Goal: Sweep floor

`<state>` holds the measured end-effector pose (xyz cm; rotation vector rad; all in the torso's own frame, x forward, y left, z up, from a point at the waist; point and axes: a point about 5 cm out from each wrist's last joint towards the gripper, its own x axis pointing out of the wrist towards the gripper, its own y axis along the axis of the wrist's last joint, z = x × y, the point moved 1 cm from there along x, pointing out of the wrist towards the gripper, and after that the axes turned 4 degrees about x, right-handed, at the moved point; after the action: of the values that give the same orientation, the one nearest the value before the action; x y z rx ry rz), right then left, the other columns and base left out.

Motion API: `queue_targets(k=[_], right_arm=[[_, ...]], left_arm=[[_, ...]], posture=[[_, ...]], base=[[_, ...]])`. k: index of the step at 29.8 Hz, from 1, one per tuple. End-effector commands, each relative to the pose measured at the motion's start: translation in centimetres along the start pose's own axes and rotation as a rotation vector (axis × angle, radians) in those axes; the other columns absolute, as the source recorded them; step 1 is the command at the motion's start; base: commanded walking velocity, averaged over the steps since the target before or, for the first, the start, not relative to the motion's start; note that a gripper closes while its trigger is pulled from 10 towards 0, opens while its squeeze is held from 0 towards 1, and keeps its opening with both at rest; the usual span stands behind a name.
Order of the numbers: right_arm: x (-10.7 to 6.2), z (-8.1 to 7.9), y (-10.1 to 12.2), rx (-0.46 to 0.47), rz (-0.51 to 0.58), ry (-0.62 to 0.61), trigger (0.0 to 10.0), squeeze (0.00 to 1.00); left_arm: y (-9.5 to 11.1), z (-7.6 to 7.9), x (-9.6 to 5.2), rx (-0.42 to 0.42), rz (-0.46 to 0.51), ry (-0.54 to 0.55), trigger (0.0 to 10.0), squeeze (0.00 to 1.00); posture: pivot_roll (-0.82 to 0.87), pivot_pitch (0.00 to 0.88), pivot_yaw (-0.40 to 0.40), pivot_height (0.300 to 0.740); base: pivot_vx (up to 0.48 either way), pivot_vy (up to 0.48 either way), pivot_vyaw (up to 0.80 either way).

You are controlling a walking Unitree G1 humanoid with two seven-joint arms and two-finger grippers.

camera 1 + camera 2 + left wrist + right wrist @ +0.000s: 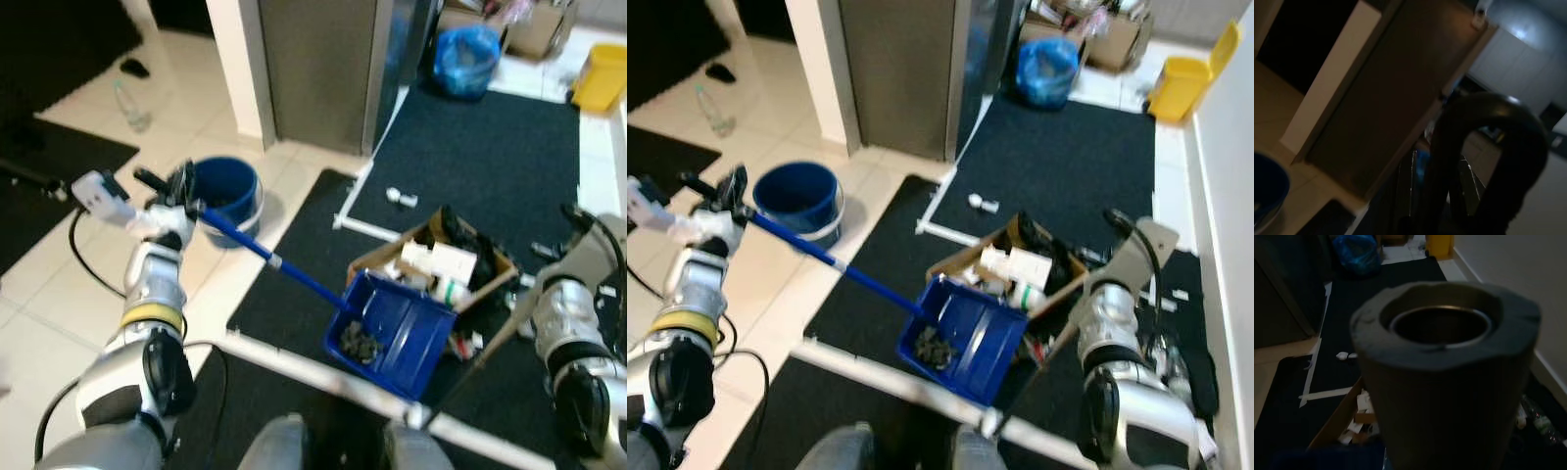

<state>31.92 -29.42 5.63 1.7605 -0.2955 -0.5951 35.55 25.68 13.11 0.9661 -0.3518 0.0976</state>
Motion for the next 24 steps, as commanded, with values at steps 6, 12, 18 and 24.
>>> queue_targets(k=[6,12,18,24], right_arm=[[0.0,-0.4,0.1,0.006,0.004,0.007,10.0,0.0],[-0.1,-0.2,-0.2,0.008,-0.002,0.001,10.0,0.0],[-0.2,-0.3,-0.4,0.005,-0.006,0.004,10.0,0.0],[-0.3,-0.2,-0.6,-0.014,-0.012,0.014,10.0,0.0]], left_arm=[[1.1,0.5,0.8,-0.007,0.056,-0.03,10.0,0.0],[1.6,0.8,1.2,-0.011,0.066,-0.044,10.0,0.0],[1.4,0.9,1.3,-0.023,0.057,-0.046,10.0,0.0],[0.2,1.0,0.9,-0.045,0.024,-0.035,10.0,0.0]], posture=[[0.13,0.0,0.001,0.74],[0.13,0.0,0.008,0.74],[0.12,0.0,0.01,0.74],[0.11,0.0,0.009,0.74]], base=[[0.376,0.0,0.0],[0.376,0.0,0.0],[0.374,0.0,0.0],[0.375,0.0,0.0]])
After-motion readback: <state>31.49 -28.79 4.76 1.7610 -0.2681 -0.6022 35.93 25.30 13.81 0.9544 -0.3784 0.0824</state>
